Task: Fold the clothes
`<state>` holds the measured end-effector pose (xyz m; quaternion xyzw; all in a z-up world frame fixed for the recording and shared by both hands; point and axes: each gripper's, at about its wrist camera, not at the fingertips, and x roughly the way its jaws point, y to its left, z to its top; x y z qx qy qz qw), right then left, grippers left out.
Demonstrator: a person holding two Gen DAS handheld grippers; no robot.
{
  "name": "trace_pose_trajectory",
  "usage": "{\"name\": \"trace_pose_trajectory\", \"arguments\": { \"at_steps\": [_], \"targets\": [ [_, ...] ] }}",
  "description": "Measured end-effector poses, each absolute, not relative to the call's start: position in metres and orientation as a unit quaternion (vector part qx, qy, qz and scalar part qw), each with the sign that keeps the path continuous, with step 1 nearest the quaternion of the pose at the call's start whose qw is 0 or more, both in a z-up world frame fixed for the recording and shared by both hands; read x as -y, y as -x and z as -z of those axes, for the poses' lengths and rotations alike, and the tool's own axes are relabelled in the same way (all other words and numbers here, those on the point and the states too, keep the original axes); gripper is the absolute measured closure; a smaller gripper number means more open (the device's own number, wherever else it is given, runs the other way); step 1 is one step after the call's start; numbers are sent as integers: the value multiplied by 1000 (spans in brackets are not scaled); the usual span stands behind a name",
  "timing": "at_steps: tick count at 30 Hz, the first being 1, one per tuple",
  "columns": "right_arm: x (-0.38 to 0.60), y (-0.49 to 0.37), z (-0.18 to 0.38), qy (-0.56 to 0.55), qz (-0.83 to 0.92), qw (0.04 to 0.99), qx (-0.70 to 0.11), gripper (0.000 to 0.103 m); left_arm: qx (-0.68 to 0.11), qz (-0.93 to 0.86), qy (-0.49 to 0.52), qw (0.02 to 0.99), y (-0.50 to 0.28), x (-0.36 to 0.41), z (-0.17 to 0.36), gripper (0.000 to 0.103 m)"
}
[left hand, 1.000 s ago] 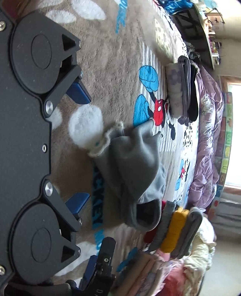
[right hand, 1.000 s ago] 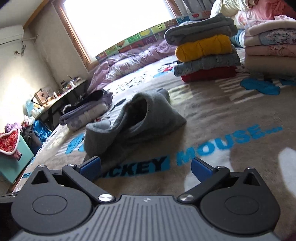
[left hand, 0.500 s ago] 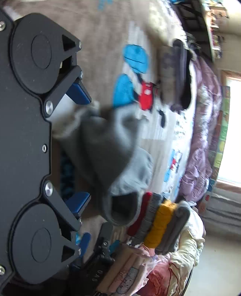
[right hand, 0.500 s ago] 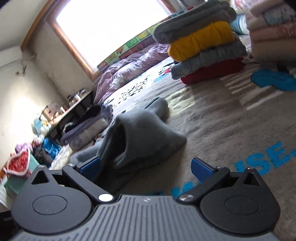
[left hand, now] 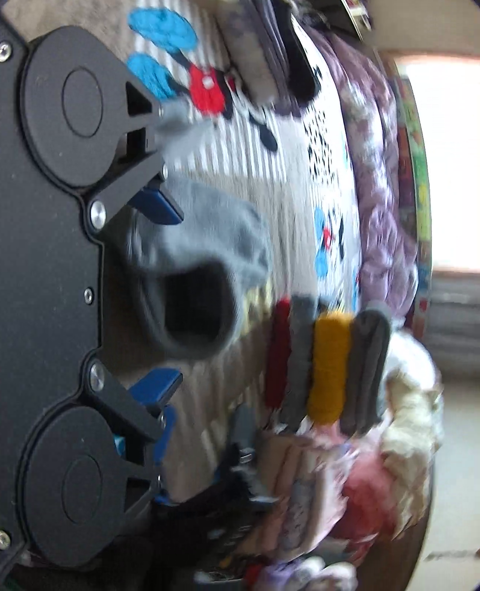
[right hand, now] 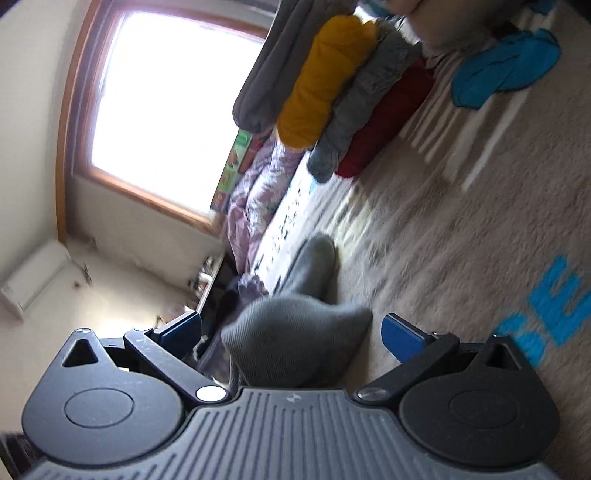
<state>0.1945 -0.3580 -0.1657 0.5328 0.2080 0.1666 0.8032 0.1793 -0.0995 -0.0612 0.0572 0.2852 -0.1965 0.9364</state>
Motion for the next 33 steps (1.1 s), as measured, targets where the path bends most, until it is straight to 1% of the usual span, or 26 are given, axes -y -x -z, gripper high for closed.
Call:
{"name": "trace_pose_trajectory", "arguments": {
  "at_steps": [4,6,8,10,13,15,16,17,18,21,27,33],
  "targets": [
    [374,-197,165,-546,-169,796,-201,0,-282,218,-129,925,-178,124,75,41],
    [379,-199,167,-551,-169,793,-198,0,-283,215,-164,920,-182,134,85,54],
    [385,-202,170,-560,-167,788,-193,0,-281,202,-200,917,-188,140,99,57],
    [387,-203,173,-570,-170,781,-192,0,-275,184,-238,913,-193,146,111,62],
    [384,-204,175,-571,-176,777,-196,0,-263,165,-286,906,-195,151,124,63],
    [380,-205,174,-565,-180,780,-202,0,-260,163,-311,899,-192,150,130,75],
    [378,-206,173,-561,-181,781,-204,0,-259,162,-320,897,-189,149,131,79],
    [377,-206,173,-558,-181,783,-205,0,-257,162,-328,895,-186,146,131,88],
    [375,-207,172,-556,-182,784,-207,0,-256,165,-331,893,-183,143,129,93],
    [372,-210,172,-556,-191,782,-209,0,-251,179,-343,887,-171,134,121,96],
    [365,-212,169,-552,-211,779,-210,0,-228,186,-430,854,-134,117,122,96],
    [359,-214,170,-538,-213,784,-223,0,-234,176,-482,825,-108,85,118,96]
  ]
}}
